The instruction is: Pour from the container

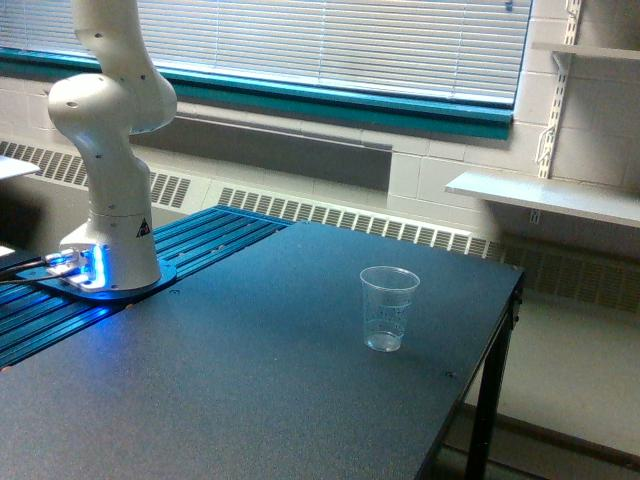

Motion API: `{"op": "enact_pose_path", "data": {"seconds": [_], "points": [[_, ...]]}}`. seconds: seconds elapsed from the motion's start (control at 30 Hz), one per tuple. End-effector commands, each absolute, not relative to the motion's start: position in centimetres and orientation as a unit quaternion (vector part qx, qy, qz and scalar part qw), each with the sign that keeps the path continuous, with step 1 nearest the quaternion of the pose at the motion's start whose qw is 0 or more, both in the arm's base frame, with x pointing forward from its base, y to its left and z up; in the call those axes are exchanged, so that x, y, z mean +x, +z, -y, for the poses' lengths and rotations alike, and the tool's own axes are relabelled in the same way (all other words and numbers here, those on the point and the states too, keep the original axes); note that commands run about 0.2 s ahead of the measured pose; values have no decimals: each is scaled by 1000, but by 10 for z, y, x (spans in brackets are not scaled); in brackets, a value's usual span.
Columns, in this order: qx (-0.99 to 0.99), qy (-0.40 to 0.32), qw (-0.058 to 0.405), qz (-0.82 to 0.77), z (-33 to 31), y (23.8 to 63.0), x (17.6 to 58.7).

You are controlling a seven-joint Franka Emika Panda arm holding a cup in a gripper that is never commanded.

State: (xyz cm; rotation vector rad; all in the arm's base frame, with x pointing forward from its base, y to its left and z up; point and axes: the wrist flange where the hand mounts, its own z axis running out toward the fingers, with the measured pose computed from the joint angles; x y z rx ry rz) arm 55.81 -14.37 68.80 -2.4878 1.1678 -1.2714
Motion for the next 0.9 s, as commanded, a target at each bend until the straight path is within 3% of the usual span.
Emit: {"op": "enact_pose_path", "data": {"seconds": [0.03, 0.9], "points": [[-831, -391, 45, -392, 154, 658, 558], [-852, -407, 30, -328, 132, 627, 530]]}}
